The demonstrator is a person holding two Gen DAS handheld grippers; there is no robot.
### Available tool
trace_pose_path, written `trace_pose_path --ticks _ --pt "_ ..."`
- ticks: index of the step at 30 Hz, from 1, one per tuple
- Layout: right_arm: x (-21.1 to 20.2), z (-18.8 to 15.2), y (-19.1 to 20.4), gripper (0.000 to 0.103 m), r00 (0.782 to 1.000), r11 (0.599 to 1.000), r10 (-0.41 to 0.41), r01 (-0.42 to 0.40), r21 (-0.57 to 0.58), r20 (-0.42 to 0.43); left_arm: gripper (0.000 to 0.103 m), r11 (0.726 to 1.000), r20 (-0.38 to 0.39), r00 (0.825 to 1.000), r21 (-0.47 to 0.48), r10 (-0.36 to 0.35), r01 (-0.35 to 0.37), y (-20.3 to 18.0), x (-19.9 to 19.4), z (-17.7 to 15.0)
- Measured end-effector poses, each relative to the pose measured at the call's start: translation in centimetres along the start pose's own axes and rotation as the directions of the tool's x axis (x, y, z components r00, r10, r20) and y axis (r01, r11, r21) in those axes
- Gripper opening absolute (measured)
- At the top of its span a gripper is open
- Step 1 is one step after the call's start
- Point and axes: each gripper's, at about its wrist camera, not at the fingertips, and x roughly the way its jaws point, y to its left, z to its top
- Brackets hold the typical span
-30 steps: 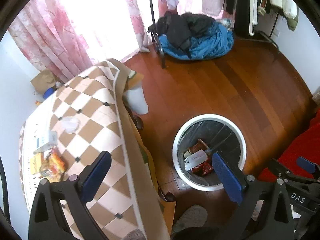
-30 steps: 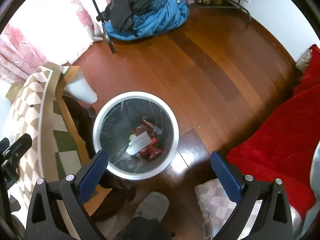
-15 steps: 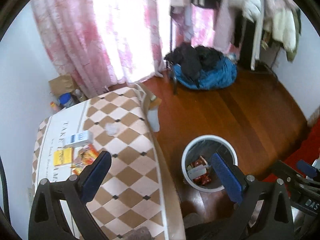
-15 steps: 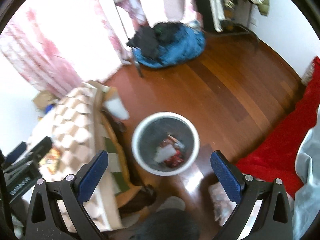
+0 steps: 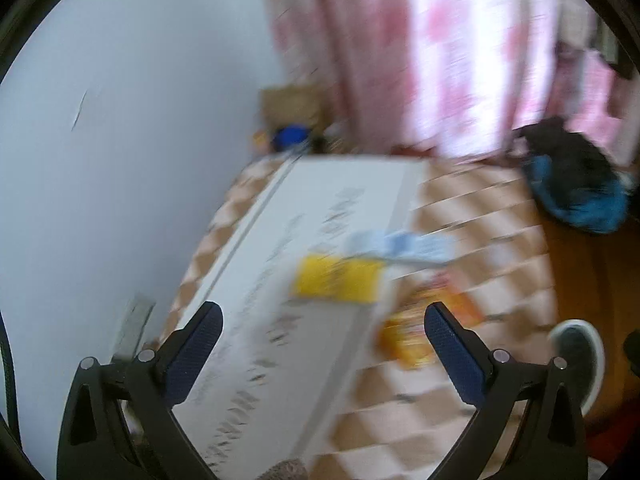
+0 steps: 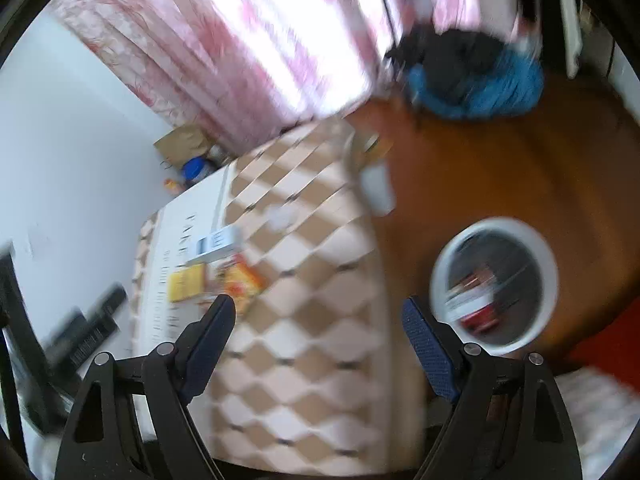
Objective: Collect trash
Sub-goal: 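Move both grippers back over the table toward the remaining trash, then grasp the orange chip bag with the right gripper while the left grasps the yellow box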
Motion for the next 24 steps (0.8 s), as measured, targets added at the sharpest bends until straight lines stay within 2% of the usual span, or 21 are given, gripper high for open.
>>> trace_pose_path --ticks 1,5,8,10,14,16,20,21,23,24 --pt "2.2 0.0 0.9 0.087 0.999 0.999 0.018 -0.017 0.034 -0.034 0.103 0.999 -0.036 0.999 -0.018 0.039 -0.04 1.6 2.2 -0.5" --pt "11.2 -0.2 5.2 0.087 0.989 0.996 0.004 0.009 0.087 -0.15 0.103 0.991 -0.154 0.981 -0.042 0.118 -0.125 5.4 7.8 -2.6" --pt "16.0 -0.6 8.0 0.087 0.979 0.994 -0.024 0.044 0.098 -0.202 0.103 0.988 -0.2 0.97 -0.042 0.137 -0.148 6.9 10.4 -3.8" --pt "19.2 -0.7 9.6 0.088 0.973 0.989 -0.075 0.1 0.107 -0.219 0.103 0.987 -0.216 0.965 -0.025 0.15 -0.159 7.6 11.8 -4.3" --pt "23.1 -0.9 11.5 0.089 0.962 0.974 -0.143 0.178 0.137 -0.234 0.103 0.99 -0.232 0.963 0.005 0.14 -0.143 8.4 13.7 -4.5" --pt "24.3 -1.1 12.4 0.093 0.954 0.969 -0.188 0.218 0.113 -0.234 0.103 0.992 -0.234 0.964 0.029 0.128 -0.125 8.5 14.4 -4.4" --pt "25.3 -1.4 14.3 0.092 0.941 0.959 -0.276 0.283 0.006 -0.198 0.103 0.994 -0.228 0.97 0.088 0.085 -0.067 7.4 14.9 -3.1" --pt "25.6 -1.6 14.7 0.09 0.935 0.955 -0.295 0.294 -0.036 -0.195 0.103 0.993 -0.221 0.973 0.115 0.067 -0.043 6.9 14.9 -2.8" --pt "25.5 -1.6 15.1 0.061 0.934 0.948 -0.316 0.303 -0.099 -0.165 0.103 0.974 -0.184 0.983 0.226 0.025 0.017 5.1 14.6 -2.0" --pt "25.3 -1.5 15.1 0.057 0.937 0.948 -0.312 0.295 -0.123 -0.158 0.103 0.957 -0.159 0.987 0.289 0.012 0.035 4.2 14.5 -1.6"
